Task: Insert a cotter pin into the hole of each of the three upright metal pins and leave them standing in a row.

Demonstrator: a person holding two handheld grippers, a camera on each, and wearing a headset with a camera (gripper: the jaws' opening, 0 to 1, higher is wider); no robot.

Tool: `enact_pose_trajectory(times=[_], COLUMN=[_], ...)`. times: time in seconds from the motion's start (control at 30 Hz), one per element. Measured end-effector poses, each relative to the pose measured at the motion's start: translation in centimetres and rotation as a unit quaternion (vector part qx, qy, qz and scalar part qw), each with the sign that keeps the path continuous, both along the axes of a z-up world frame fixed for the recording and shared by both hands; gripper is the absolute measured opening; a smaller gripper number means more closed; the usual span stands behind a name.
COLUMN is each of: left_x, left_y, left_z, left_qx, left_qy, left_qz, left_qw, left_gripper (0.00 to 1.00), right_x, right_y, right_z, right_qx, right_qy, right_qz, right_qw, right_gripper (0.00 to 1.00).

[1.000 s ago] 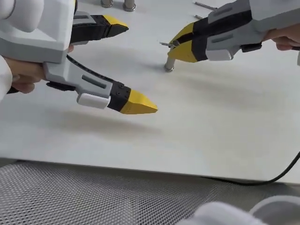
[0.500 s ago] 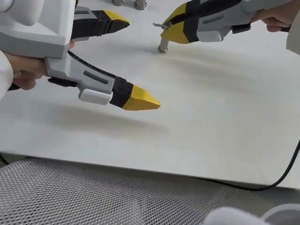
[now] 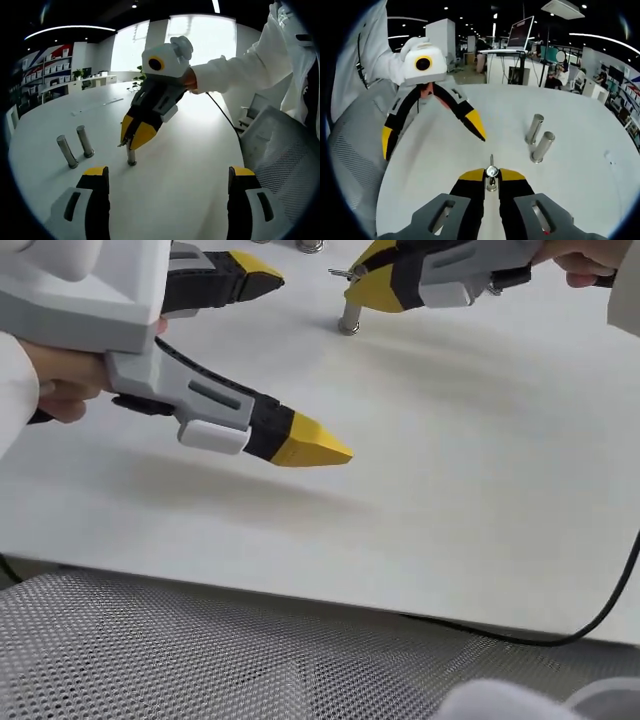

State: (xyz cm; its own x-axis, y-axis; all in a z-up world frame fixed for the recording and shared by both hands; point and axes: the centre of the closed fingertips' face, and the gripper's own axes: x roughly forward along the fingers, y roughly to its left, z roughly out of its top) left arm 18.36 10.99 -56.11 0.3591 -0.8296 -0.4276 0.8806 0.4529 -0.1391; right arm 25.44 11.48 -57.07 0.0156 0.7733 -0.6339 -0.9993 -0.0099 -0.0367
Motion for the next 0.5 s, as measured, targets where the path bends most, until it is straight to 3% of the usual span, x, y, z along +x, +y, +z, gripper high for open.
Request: enact_pose_trajectory(times=[0.13,0.37,0.5], left_x=[0.18,-0.13,-0.14], left_y=[-0.02,-0.34,-0.34], left_z=[0.07,0.39,0.47], left_qx=[0.005,0.0,-0.001], left_qy=[-0.011,-0.008,-0.007], left_qz=[0.006,0.002,0.003], left_qw=[0.9999,1.0,1.0], left_gripper=[0.99,0.99,0.99], right_x=[0.11,0.17,0.11], right_y=[-0.08,-0.02,0.12], right_z=[0.0,0.1,0.56], right_qx=[-0.001,0.002,0.009], right_qy=[0.004,0.008,0.002], right_qz=[-0.006,-0.01,-0.012], right_qw=[1.0,0.9999,0.9999], right_gripper=[0.04,0.05,0.13])
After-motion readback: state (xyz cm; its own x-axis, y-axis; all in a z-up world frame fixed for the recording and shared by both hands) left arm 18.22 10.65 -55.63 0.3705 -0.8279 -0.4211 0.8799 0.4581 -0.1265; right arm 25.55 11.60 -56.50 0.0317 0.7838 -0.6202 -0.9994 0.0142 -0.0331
